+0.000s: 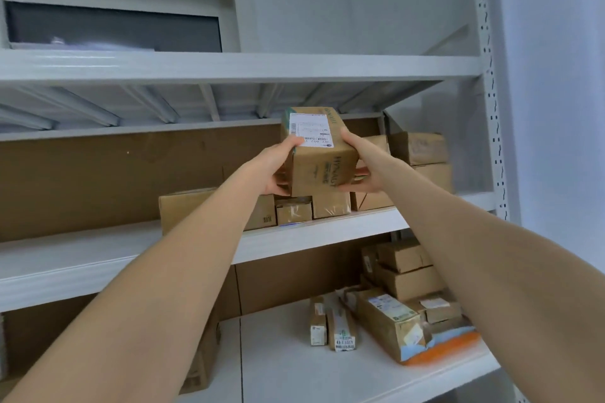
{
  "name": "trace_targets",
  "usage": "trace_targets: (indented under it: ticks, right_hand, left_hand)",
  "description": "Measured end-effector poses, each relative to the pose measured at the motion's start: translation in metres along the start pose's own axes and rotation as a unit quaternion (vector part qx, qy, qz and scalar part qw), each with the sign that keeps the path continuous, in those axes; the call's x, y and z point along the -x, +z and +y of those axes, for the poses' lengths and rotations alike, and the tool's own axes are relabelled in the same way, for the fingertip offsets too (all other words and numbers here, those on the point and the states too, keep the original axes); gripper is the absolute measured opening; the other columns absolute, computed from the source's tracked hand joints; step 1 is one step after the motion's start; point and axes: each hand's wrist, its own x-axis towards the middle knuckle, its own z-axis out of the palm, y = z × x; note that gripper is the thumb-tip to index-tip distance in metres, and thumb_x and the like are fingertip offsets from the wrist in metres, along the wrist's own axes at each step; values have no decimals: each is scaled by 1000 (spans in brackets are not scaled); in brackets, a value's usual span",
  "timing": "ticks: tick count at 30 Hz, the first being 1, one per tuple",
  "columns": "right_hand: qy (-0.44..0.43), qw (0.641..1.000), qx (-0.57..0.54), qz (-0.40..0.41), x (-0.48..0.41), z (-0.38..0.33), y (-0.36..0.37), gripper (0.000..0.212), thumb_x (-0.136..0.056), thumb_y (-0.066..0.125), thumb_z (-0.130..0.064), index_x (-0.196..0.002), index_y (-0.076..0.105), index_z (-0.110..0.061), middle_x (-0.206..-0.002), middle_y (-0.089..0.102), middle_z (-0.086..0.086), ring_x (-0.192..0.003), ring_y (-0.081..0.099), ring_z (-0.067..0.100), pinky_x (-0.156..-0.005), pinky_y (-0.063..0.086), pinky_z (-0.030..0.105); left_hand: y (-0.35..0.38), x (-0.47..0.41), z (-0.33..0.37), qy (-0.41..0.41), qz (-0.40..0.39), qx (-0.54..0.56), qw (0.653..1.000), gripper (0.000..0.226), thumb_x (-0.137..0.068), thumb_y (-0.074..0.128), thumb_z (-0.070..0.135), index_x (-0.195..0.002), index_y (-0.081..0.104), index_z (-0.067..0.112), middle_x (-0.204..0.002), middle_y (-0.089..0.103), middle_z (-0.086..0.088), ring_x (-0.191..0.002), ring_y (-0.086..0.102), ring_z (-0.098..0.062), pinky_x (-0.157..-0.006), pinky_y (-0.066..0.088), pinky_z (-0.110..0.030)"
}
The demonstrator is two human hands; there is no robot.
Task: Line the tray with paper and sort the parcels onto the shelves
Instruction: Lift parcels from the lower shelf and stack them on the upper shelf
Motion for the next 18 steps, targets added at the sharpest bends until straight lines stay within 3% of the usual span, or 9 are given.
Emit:
trace_targets:
  ticks: [4,8,14,18]
  right_hand:
    - [-42,997,-11,64,-30,-2,18,61,-79,72,-53,-125,44,-24,-124,53,8,-114,53,30,-81,59,46]
    - [-66,990,3,127,-62,0,28,63,-83,69,-48,-132,48,-14,-121,56,8,-112,55,28,-89,56,46]
    - [-85,978,45,186,-99,7,35,64,-86,66,-48,-135,48,-10,-124,58,11,-110,56,28,-93,53,45]
    - [-86,970,94,207,-112,15,36,68,-87,65,-49,-140,45,-11,-130,54,11,-114,53,28,-97,51,45]
  left_hand:
    - [-5,-26,13,-27,42,19,999,68,-75,68,55,-127,42,20,-121,54,-16,-106,57,-36,-91,49,-54]
    - [-4,-50,12,-22,45,4,999,61,-84,60,57,-128,39,21,-120,52,-17,-109,55,-36,-93,49,-54]
    - [6,-79,-2,-24,21,-4,999,50,-89,54,56,-120,43,19,-92,53,-9,-95,55,-27,-89,48,-44]
    - [10,-90,-12,-31,14,-22,999,70,-87,54,59,-139,38,16,-118,51,-10,-107,49,-29,-95,43,-44]
